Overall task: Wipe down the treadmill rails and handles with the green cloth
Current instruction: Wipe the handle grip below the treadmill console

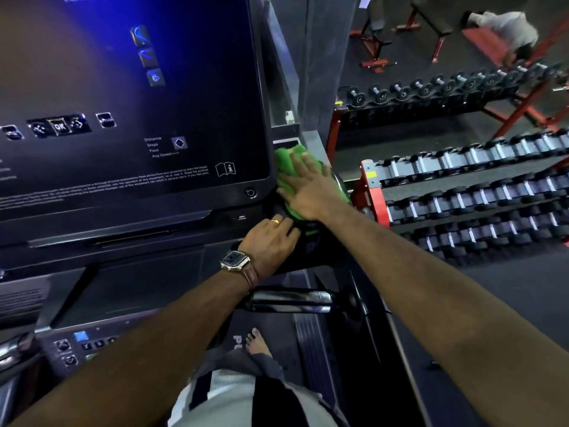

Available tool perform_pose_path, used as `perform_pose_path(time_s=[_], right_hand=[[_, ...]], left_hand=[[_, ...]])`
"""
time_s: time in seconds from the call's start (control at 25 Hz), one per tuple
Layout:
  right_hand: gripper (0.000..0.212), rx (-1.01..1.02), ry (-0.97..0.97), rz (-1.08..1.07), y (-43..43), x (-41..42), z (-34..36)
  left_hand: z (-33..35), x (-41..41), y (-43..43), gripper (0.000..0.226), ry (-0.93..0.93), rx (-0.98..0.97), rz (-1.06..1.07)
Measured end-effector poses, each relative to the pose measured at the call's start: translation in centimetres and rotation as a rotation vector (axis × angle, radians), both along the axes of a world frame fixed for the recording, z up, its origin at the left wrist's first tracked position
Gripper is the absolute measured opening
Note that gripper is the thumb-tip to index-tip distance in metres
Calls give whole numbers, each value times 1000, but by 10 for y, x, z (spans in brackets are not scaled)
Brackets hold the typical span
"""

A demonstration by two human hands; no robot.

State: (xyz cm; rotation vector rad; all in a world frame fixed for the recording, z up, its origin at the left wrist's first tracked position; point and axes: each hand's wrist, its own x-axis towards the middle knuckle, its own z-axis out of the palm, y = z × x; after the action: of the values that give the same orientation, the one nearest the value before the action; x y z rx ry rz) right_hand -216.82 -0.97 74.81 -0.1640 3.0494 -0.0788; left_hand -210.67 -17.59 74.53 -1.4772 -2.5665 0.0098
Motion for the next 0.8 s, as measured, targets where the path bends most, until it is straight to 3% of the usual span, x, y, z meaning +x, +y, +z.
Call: perform_pose_path(time_s=[0.12, 0.32, 0.44, 0.52, 0.68, 0.8], right_hand=[[52, 12, 15, 290, 20, 43, -14], [55, -19, -65, -67, 12, -7, -3], [53, 2, -45, 137, -18, 12, 0], [51, -49, 2, 167, 7, 43, -10], [58, -256, -42, -262, 49, 23, -13], [56, -632, -102, -553, 65, -22, -12]], left_hand=[[-4, 4, -7, 11, -11, -30, -46], [7, 1, -10, 20, -67, -39, 51], [7, 1, -9, 20, -88, -53, 34], [6, 2, -12, 21, -67, -60, 35], [15, -2, -6, 26, 18, -3, 37], [17, -12, -4, 39, 20, -55, -4]])
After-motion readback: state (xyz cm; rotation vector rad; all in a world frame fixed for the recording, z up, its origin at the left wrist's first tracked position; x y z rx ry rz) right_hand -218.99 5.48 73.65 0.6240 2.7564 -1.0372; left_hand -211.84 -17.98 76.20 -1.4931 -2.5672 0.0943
